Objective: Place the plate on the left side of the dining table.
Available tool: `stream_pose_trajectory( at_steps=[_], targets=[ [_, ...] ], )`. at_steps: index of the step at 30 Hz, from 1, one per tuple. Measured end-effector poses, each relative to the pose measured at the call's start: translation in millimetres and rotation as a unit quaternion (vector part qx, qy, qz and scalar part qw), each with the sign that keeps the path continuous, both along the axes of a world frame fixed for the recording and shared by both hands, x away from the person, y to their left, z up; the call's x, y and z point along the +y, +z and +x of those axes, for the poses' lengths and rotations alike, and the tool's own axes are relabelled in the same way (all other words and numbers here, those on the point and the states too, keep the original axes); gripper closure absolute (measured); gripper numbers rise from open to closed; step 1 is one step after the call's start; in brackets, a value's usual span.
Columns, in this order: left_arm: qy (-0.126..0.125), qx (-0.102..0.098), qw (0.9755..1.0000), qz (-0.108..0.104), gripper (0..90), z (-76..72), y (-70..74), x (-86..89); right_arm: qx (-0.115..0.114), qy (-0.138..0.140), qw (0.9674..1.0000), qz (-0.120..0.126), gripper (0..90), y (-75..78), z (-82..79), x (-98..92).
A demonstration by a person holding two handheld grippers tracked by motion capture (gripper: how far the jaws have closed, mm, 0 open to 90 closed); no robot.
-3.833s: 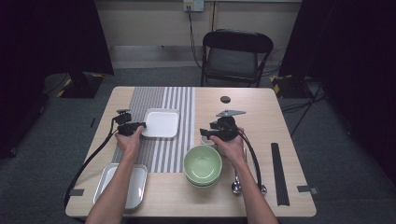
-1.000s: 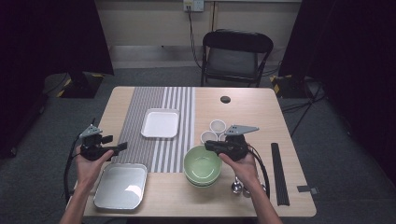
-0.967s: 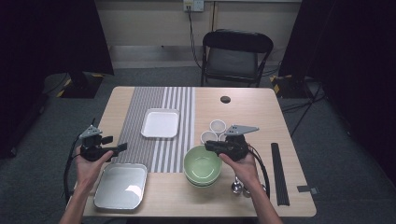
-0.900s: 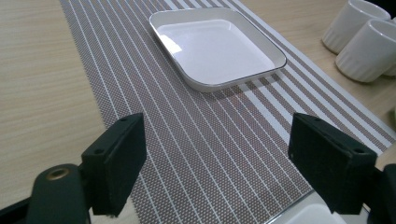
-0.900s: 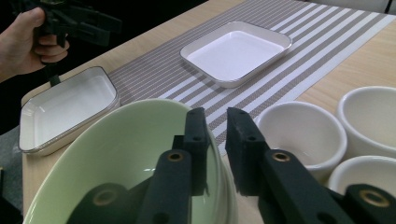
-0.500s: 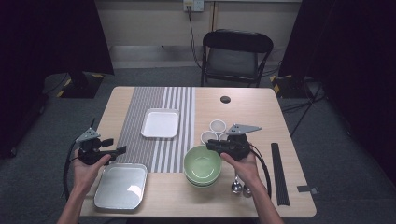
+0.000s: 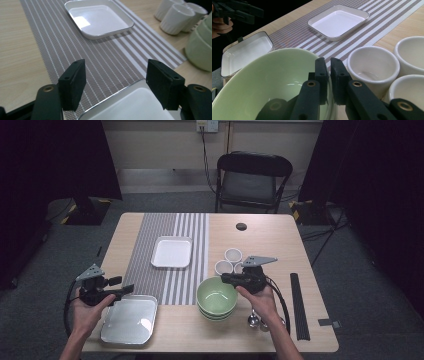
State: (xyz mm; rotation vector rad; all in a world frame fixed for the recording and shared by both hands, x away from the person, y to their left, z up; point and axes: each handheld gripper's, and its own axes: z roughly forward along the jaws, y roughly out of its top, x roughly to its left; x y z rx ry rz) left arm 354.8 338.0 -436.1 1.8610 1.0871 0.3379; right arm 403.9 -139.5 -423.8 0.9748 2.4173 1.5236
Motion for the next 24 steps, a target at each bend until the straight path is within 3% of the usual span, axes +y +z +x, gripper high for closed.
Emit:
stream_pose_trajectory(
  at_steps=[4, 8, 10, 12, 14, 24],
  targets=[
    [-0.021, 0.005, 0.9997, 0.014, 34.3, -9.0, -3.6, -5.2, 0.004, 0.001, 1.0, 0.006, 85.0, -3.0, 2.0, -1.2],
    [-0.016, 0.012, 0.9998, 0.002, 37.9, -18.3, -9.0, -10.7, 0.008, 0.0, 1.0, 0.004, 84.8, -5.4, 2.3, -0.7],
    [-0.024, 0.005, 0.9995, 0.023, 37.8, -26.8, -12.5, -16.5, 0.004, -0.002, 1.0, 0.0, 84.7, -4.5, 1.1, -0.1],
    [-0.026, 0.003, 0.9992, 0.029, 36.7, -29.2, -12.8, -17.7, 0.007, -0.002, 1.0, 0.002, 84.7, -5.2, 1.4, -0.3],
    [-0.031, 0.006, 0.9993, 0.022, 36.3, -33.2, -13.6, -22.2, 0.009, -0.002, 1.0, 0.004, 84.7, -6.1, 1.8, -0.7],
    [-0.081, -0.016, 0.9963, 0.024, 39.2, -31.7, -2.7, -58.7, 0.006, -0.003, 1.0, 0.006, 84.3, -4.7, 1.9, 0.2]
  ],
)
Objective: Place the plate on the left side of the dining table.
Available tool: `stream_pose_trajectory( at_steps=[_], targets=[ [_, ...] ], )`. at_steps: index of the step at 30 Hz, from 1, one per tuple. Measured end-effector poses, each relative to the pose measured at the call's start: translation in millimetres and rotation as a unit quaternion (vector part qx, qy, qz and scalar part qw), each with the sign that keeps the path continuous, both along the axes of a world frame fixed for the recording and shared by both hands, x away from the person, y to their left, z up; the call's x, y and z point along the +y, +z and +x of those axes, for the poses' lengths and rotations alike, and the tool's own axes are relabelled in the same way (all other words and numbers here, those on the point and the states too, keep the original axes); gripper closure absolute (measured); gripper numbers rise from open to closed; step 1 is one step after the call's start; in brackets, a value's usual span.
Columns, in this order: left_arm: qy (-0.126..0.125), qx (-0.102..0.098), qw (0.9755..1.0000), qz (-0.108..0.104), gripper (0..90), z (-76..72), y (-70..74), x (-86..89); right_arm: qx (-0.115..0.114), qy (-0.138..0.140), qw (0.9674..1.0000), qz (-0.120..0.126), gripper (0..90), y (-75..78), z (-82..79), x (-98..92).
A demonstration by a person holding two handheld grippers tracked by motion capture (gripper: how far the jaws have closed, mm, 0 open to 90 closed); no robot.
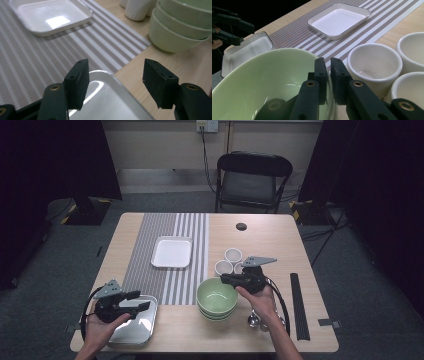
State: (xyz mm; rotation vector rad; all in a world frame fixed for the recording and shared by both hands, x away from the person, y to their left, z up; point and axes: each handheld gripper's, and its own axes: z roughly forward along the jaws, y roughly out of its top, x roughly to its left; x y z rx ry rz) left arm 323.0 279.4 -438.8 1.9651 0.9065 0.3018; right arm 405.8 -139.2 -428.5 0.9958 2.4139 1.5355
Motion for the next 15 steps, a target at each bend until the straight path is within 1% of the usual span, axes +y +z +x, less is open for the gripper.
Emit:
stream_pose_trajectory(
  at_steps=[1, 2, 3, 4, 5, 6, 7, 9, 11, 12, 13, 15],
  targets=[
    [-0.005, 0.0, 0.9999, -0.009, 40.1, 0.5, 0.9, -2.8, -0.002, -0.002, 1.0, 0.003, 84.7, 0.8, -0.3, -0.3],
    [-0.002, -0.001, 0.9999, -0.014, 40.3, 1.6, 1.4, -5.3, -0.004, -0.003, 1.0, 0.003, 85.0, 1.6, -0.6, -0.5],
    [0.007, -0.005, 0.9999, -0.005, 40.2, 3.1, 1.8, -7.9, -0.005, -0.003, 1.0, 0.002, 85.1, 1.9, -0.7, -0.5],
    [0.005, -0.001, 1.0, -0.007, 40.8, 5.0, 2.1, -10.2, -0.006, -0.003, 1.0, 0.003, 85.3, 1.7, -0.9, -0.5],
    [-0.007, 0.005, 0.9996, -0.029, 42.3, 6.4, 1.7, -13.1, -0.007, -0.005, 1.0, 0.003, 85.3, 0.8, -1.2, -0.2],
    [-0.012, 0.005, 0.9995, -0.029, 43.0, 6.9, 2.5, -17.0, -0.007, -0.005, 1.0, 0.004, 85.0, -0.6, -1.2, 0.1],
    [-0.017, -0.001, 0.9997, -0.016, 43.5, 7.2, 3.8, -21.8, -0.007, -0.006, 1.0, 0.003, 85.0, -1.7, -1.1, 0.4],
    [-0.034, -0.002, 0.9991, -0.024, 45.0, 7.8, 5.8, -29.3, -0.001, -0.005, 0.9999, 0.008, 85.2, -2.9, -0.8, -0.4],
    [-0.043, -0.005, 0.9989, -0.019, 46.3, 8.7, 7.6, -38.1, 0.001, -0.004, 0.9999, 0.012, 85.2, -3.4, -0.1, -1.0],
    [-0.049, -0.003, 0.9985, -0.023, 47.0, 8.7, 8.6, -42.3, 0.0, -0.003, 0.9999, 0.011, 85.2, -3.3, -0.2, -1.0],
    [-0.059, -0.005, 0.998, -0.022, 47.0, 8.6, 9.9, -46.2, -0.001, -0.004, 0.9999, 0.011, 85.2, -3.3, -0.4, -0.8],
    [-0.074, -0.008, 0.9969, -0.027, 47.5, 6.8, 11.9, -55.3, 0.001, -0.004, 0.9999, 0.011, 85.3, -3.5, -0.4, -1.0]
  ],
)
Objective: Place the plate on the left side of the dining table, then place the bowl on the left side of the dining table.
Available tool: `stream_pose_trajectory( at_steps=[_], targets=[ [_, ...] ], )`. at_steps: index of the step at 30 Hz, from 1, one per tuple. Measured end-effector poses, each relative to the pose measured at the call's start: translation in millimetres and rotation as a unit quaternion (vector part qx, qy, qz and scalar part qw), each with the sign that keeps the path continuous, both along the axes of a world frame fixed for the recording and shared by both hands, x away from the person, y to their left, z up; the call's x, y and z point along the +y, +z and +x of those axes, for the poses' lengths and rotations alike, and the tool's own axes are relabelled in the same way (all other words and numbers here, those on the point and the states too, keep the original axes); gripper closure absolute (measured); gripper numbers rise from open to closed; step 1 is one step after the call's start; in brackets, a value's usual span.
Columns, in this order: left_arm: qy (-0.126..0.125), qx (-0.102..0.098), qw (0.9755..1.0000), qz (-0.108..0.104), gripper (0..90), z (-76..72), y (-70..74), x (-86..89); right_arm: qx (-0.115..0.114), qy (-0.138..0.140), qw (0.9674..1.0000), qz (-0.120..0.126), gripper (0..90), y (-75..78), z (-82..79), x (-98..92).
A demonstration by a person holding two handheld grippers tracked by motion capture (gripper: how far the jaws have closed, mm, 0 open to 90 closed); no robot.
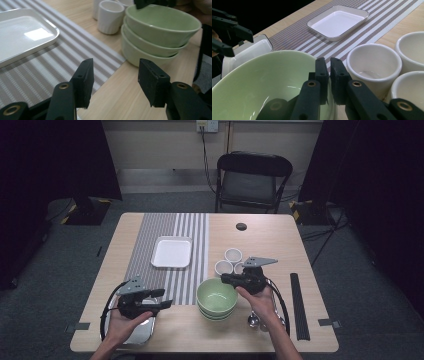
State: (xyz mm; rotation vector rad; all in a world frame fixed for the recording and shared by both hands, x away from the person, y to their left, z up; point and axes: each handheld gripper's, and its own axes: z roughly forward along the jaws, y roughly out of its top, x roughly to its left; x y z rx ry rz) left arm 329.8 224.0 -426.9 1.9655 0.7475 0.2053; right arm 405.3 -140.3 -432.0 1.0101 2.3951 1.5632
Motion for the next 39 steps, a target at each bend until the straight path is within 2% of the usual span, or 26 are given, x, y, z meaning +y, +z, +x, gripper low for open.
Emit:
stream_pose_trajectory(
  at_steps=[4, 6, 10, 14, 16, 17, 18, 20, 22, 24, 27, 29, 30, 32, 33, 34, 36, 38, 39],
  targets=[
    [-0.016, -0.003, 0.9999, 0.001, 47.2, -3.3, 2.0, -16.2, 0.0, 0.0, 1.0, -0.002, 85.0, -0.7, 0.1, -0.1],
    [-0.02, -0.006, 0.9998, 0.003, 46.2, -4.5, 2.6, -22.7, -0.003, -0.002, 0.9999, -0.015, 84.3, -2.2, -0.1, 0.9],
    [-0.03, -0.006, 0.9995, 0.003, 44.8, -4.4, 3.0, -32.5, 0.0, -0.002, 0.9999, -0.014, 84.3, -3.5, 0.7, 0.8],
    [-0.039, -0.02, 0.999, 0.006, 44.5, -2.7, 9.1, -39.8, 0.001, -0.001, 0.9999, -0.013, 84.2, -3.7, 1.0, 0.5],
    [-0.042, -0.03, 0.9987, -0.006, 42.9, -0.9, 11.9, -42.7, -0.002, -0.001, 0.9999, -0.014, 84.1, -3.6, 0.7, 0.7],
    [-0.043, -0.028, 0.9986, -0.017, 42.5, -0.1, 12.0, -45.1, -0.006, 0.0, 0.9998, -0.018, 83.9, -3.2, 0.3, 1.2],
    [-0.049, -0.031, 0.9982, -0.018, 42.5, 0.2, 12.1, -48.0, -0.011, 0.002, 0.9997, -0.024, 83.8, -2.7, -0.1, 2.1],
    [-0.06, -0.043, 0.9973, -0.008, 43.6, 0.0, 13.0, -54.5, -0.011, 0.004, 0.9997, -0.022, 83.7, -2.5, 0.8, 2.9],
    [-0.067, -0.037, 0.9968, -0.025, 43.9, 0.5, 14.6, -59.6, -0.006, 0.005, 0.9999, -0.014, 83.8, -3.7, 2.6, 2.4],
    [-0.065, -0.042, 0.997, -0.002, 42.5, 0.3, 16.6, -67.3, -0.004, 0.008, 0.9999, -0.014, 83.8, -3.6, 3.4, 2.1],
    [-0.076, -0.043, 0.9962, -0.002, 45.5, 0.3, 19.5, -76.1, 0.0, 0.011, 0.9999, -0.012, 84.0, -3.4, 4.5, 1.7],
    [-0.09, -0.052, 0.9946, 0.004, 48.6, -0.6, 21.4, -83.4, 0.002, 0.012, 0.9999, -0.01, 84.0, -3.8, 5.0, 1.4],
    [-0.108, -0.046, 0.993, -0.01, 53.1, 0.5, 23.6, -88.9, 0.003, 0.011, 0.9999, -0.009, 84.0, -3.8, 4.9, 1.5],
    [-0.113, -0.05, 0.9923, -0.01, 56.1, 0.1, 25.0, -92.5, 0.003, 0.011, 0.9999, -0.008, 84.1, -4.2, 5.0, 1.2],
    [-0.116, -0.057, 0.9916, -0.003, 56.1, 0.1, 25.7, -96.8, 0.003, 0.011, 0.9999, -0.006, 84.1, -4.4, 5.1, 1.1],
    [-0.133, -0.052, 0.9897, -0.004, 59.0, 1.1, 26.5, -100.3, 0.003, 0.011, 0.9999, -0.007, 84.1, -4.1, 5.2, 1.3],
    [-0.152, -0.051, 0.9871, 0.0, 63.5, 2.5, 27.9, -107.5, 0.006, 0.014, 0.9999, -0.004, 84.2, -4.8, 6.6, 0.4],
    [-0.175, -0.026, 0.9842, -0.007, 63.8, 7.4, 26.7, -114.3, 0.006, 0.014, 0.9999, -0.002, 84.2, -5.0, 6.6, 0.5],
    [-0.18, -0.018, 0.9836, -0.001, 63.6, 9.5, 25.7, -118.1, 0.007, 0.015, 0.9999, -0.002, 84.1, -5.0, 6.8, 0.4]
  ],
)
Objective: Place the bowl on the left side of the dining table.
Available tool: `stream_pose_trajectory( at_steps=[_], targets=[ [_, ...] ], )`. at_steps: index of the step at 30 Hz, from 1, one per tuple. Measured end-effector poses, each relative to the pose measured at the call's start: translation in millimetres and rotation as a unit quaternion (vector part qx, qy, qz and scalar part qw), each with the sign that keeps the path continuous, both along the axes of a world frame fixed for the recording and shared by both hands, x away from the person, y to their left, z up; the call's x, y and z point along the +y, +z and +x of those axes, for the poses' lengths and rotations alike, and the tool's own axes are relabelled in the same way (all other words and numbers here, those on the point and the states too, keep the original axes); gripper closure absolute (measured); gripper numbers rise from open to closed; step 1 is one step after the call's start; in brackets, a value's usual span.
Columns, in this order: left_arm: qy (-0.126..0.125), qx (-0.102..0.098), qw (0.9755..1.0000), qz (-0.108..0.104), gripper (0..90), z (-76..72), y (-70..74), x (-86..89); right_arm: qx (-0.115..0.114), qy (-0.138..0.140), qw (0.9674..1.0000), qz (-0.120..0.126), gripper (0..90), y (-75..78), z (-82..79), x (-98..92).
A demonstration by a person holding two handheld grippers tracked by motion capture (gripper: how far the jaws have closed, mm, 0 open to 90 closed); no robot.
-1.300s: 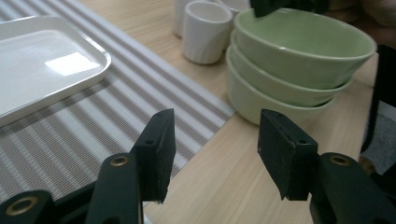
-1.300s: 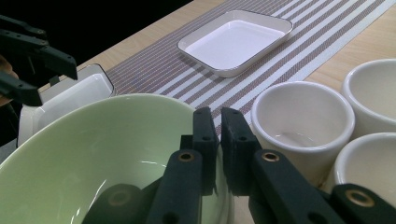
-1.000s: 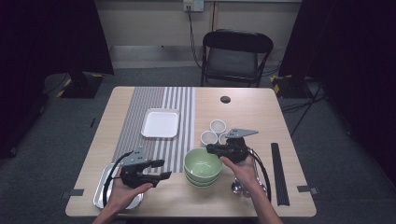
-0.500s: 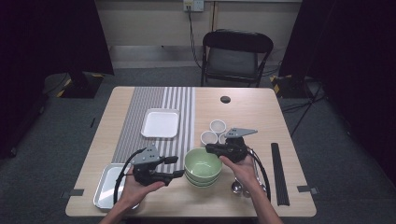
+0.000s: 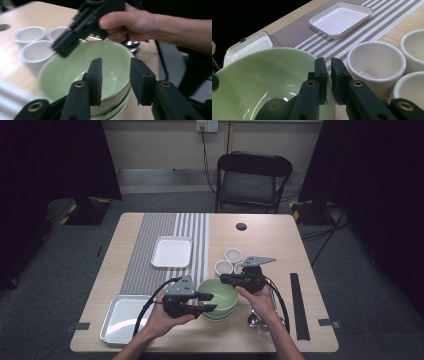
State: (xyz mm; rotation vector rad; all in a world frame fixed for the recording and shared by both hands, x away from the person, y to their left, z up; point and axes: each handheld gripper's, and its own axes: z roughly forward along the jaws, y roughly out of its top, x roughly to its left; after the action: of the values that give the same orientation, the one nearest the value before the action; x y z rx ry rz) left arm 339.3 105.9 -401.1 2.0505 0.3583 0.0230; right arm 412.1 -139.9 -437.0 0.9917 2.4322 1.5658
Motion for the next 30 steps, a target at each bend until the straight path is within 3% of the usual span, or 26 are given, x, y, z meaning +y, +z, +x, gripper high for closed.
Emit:
stream_pose_trajectory(
  at_steps=[2, 3, 5, 7, 10, 12, 14, 17, 19, 20, 24, 27, 30],
  targets=[
    [-0.005, 0.008, 0.9999, 0.014, 60.4, 1.3, -0.8, -6.8, -0.001, 0.0, 1.0, -0.002, 84.2, 0.2, -0.1, 0.2],
    [-0.02, 0.012, 0.9991, 0.037, 61.0, 1.6, -1.4, -13.6, -0.002, 0.0, 1.0, -0.003, 84.1, 0.3, 0.0, 0.2],
    [-0.02, 0.007, 0.9988, 0.043, 61.0, 0.9, -2.4, -17.1, -0.001, 0.0, 1.0, -0.002, 84.1, 0.3, 0.1, 0.2],
    [-0.03, 0.022, 0.9979, 0.053, 62.3, 2.8, -5.4, -22.6, 0.0, 0.002, 1.0, 0.001, 84.1, -0.3, 0.6, -0.1],
    [-0.043, 0.018, 0.9961, 0.075, 65.1, 2.8, -8.8, -29.1, -0.003, 0.001, 1.0, -0.003, 84.0, 0.2, 0.2, 0.3],
    [-0.045, 0.008, 0.9963, 0.072, 74.8, 1.7, -8.5, -30.2, -0.003, -0.003, 1.0, -0.004, 83.8, 0.4, -0.7, 0.9],
    [-0.051, 0.029, 0.9961, 0.066, 78.8, 6.3, -9.0, -30.2, -0.004, -0.005, 1.0, -0.005, 83.6, 0.7, -1.4, 1.4],
    [-0.058, 0.049, 0.9951, 0.063, 80.9, 9.5, -9.7, -32.7, -0.002, -0.005, 1.0, -0.003, 83.1, 1.1, -1.3, 1.4],
    [-0.058, 0.054, 0.9953, 0.055, 82.1, 10.2, -9.5, -33.4, -0.006, -0.003, 1.0, -0.006, 78.6, 2.9, -2.1, 0.4],
    [-0.059, 0.056, 0.9948, 0.062, 82.3, 10.6, -8.5, -33.6, -0.006, -0.005, 1.0, -0.005, 77.9, 4.4, -3.1, -0.8],
    [-0.061, 0.051, 0.9949, 0.062, 82.9, 10.9, -6.1, -34.1, -0.006, -0.01, 0.9999, 0.008, 78.6, 9.7, -6.6, -10.6],
    [-0.06, 0.055, 0.9947, 0.063, 83.9, 11.5, -2.4, -34.3, -0.001, -0.006, 1.0, -0.006, 81.7, 8.6, -9.9, -13.6],
    [-0.06, 0.057, 0.9942, 0.068, 84.5, 12.9, 1.4, -34.3, -0.001, -0.013, 0.9999, 0.0, 85.0, 6.7, -10.9, -15.2]
  ],
)
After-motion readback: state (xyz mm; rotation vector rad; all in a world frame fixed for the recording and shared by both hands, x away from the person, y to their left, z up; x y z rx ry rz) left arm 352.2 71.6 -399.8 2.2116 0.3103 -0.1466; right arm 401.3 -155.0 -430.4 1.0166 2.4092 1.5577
